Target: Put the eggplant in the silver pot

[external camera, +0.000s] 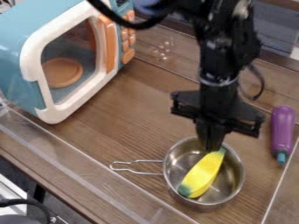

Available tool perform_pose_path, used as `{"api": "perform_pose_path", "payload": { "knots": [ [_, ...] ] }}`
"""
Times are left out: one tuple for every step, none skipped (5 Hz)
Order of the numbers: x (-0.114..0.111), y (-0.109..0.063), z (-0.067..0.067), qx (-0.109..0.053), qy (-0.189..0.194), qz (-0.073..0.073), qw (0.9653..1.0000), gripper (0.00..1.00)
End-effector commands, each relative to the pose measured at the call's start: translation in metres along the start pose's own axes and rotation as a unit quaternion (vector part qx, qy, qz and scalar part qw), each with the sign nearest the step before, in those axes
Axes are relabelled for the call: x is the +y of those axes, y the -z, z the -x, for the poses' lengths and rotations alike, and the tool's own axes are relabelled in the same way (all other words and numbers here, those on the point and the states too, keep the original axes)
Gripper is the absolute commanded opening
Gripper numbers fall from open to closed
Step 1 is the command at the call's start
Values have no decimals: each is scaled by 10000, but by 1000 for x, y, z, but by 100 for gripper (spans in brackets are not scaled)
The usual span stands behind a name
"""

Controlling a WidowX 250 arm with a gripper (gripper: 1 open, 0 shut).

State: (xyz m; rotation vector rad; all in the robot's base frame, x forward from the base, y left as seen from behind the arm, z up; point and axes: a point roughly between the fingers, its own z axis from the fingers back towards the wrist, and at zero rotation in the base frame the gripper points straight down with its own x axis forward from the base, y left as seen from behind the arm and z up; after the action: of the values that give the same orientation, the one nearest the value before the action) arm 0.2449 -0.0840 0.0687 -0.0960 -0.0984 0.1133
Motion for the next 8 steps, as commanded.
{"api": "perform_pose_path", "payload": {
  "knots": [
    [3, 0, -1, -89, -129, -51, 9999, 0],
    [4, 2, 2, -60, -274, -99, 9996, 100],
    [1, 10, 9, 23, 100, -79, 9999, 0],
    [-2, 18, 14, 141, 487, -70, 9987, 0],
    [-10, 23, 21, 222, 444, -88, 9987, 100],
    [-17, 27, 27, 288, 408, -112, 9987, 100],
    [-15, 31, 30, 378, 505, -119, 9979, 100],
    [-10, 38, 32, 481, 573, -166, 9971, 100]
  ]
}}
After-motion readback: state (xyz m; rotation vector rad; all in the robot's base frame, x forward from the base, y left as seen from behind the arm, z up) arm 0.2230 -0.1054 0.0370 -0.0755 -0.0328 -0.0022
